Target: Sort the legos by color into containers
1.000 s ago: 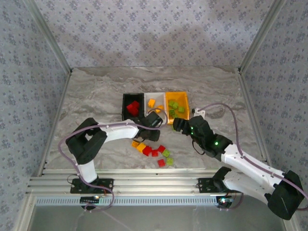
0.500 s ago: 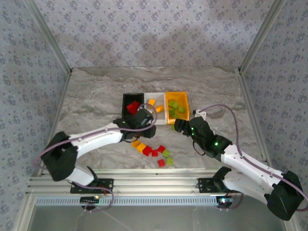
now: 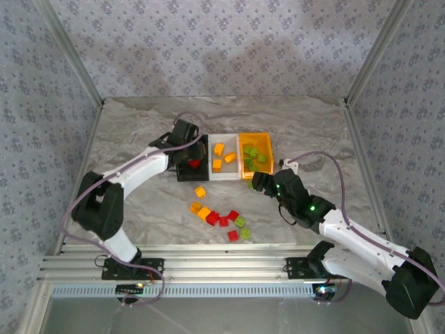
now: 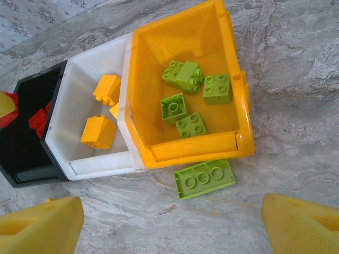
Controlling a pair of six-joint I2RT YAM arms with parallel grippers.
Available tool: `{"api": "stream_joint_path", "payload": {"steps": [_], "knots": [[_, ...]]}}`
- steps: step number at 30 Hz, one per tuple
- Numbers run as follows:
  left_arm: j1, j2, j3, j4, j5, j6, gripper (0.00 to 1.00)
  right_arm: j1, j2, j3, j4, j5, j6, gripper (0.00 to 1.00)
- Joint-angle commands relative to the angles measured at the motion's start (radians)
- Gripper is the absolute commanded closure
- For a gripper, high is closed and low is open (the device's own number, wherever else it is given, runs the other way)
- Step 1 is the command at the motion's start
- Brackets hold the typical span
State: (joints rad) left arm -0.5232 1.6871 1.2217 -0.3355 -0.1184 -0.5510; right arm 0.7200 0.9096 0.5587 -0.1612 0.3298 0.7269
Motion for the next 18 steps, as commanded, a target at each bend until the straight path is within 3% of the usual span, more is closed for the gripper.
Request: {"api": "stream_joint_path", "payload": {"steps": [1, 4, 11, 17, 18], "knots": [[0.012, 0.063, 0.095, -0.020, -0.001, 0.026, 0.56, -0.004, -0.019, -0.011, -0.026, 0.003, 0.019, 0.11], [0.019, 0.099, 0.139, -0.033, -0.004, 0.028, 0.41, -0.005, -0.012, -0.006, -0.023, -0.047, 0.002, 0.10], [0.023, 0.082, 0.195, -0.053, 0.023, 0.023, 0.21, 0.012, 0.049, 0.017, -0.008, -0.185, -0.082, 0.10], [0.018, -0.089, 0.100, -0.036, 0.110, -0.008, 0.11, 0.132, 0.188, 0.105, -0.005, -0.279, -0.252, 0.10], [0.017, -0.130, 0.064, -0.029, 0.124, -0.014, 0.03, 0.161, 0.225, 0.132, -0.016, -0.276, -0.278, 0.10]]}}
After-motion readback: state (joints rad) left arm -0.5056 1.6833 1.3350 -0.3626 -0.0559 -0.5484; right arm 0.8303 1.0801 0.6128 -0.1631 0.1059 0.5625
